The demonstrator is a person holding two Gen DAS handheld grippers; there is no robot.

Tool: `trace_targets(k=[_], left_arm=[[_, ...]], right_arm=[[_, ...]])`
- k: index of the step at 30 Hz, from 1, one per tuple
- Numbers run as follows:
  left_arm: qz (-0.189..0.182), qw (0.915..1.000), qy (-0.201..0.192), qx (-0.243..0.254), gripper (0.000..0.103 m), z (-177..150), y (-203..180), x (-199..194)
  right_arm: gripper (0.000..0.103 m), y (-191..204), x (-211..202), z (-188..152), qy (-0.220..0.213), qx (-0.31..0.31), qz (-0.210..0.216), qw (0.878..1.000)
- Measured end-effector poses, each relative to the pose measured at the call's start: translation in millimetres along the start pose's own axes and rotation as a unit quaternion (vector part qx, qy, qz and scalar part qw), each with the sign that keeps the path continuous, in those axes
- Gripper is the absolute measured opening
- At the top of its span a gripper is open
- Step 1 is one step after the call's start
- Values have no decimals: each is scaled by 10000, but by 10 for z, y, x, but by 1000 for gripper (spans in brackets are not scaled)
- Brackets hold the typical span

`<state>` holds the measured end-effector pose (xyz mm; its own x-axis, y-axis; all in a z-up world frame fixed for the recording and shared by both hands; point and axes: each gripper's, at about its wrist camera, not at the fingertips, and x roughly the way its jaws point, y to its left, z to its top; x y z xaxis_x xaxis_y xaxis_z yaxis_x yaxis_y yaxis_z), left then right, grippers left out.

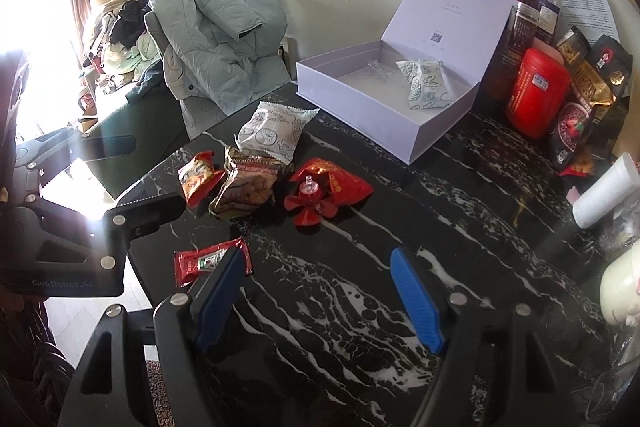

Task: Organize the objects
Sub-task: 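Withdraw both grippers from the box back over the table, then grasp the red toy with the right gripper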

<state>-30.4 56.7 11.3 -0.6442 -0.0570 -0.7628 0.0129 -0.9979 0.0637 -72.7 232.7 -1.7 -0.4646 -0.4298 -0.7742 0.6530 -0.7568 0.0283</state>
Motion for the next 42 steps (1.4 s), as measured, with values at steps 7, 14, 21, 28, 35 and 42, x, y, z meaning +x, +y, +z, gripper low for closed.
trace_targets(k=[7, 14, 21, 28, 35, 42], left_arm=[[-380, 9988, 306, -93, 88, -228, -11, 189], [-594, 9965, 562, -158, 87, -379, -28, 401], [-702, 9950, 656, -262, 87, -485, 15, 511], [-804, 9933, 764, -327, 87, -524, 19, 607], [-755, 9941, 724, -295, 86, -514, 2, 678], [-483, 9968, 572, -286, 84, -497, 16, 723]], right_arm=[[76, -4, 187, -148, 253, 92, 173, 9995], [76, 9, 402, -241, 438, 109, 377, 9983], [76, -43, 558, -229, 461, 164, 453, 9978], [76, -84, 684, -164, 345, 243, 592, 9974], [60, -83, 823, -21, 276, 227, 641, 9973], [53, -54, 927, 178, 37, 106, 448, 9989]])
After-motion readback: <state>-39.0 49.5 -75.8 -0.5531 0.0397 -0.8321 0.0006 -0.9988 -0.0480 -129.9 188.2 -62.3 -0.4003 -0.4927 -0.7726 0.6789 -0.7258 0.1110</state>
